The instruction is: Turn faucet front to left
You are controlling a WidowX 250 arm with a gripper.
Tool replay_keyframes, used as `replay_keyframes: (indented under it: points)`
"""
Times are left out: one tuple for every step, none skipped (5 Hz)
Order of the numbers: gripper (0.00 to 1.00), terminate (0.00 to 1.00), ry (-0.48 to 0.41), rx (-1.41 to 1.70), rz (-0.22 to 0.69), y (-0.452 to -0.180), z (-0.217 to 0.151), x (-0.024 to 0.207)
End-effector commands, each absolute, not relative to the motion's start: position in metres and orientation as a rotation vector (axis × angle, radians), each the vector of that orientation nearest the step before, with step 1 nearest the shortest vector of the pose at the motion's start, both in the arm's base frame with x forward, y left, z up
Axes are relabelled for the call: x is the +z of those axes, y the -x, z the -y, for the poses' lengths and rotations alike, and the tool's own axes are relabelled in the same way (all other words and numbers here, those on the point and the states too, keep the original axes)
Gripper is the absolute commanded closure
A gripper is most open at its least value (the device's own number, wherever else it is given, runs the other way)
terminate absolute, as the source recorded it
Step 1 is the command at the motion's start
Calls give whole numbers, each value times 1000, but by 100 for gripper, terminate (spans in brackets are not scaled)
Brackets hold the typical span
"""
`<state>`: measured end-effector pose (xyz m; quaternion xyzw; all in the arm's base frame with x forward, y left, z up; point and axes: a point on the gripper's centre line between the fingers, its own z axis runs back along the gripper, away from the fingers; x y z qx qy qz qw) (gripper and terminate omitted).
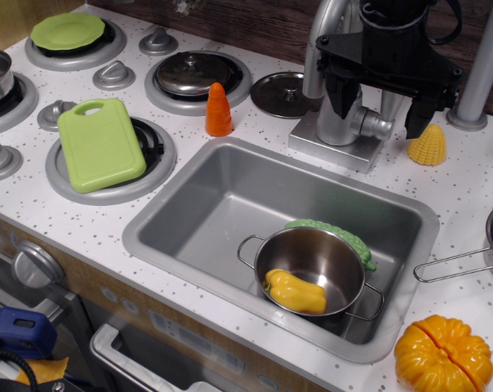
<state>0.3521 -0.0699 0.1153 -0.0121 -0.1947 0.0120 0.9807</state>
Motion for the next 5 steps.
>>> replay_keyframes:
  points:
    - [0,0,19,-12,449,-365,43,130]
    - [0,0,18,-32,442,-368,31,129]
    - [0,0,9,-60,447,-369,20,128]
    - [0,0,26,-91,439,-376,8,128]
    - [0,0,38,-118,433,-382,-2,130]
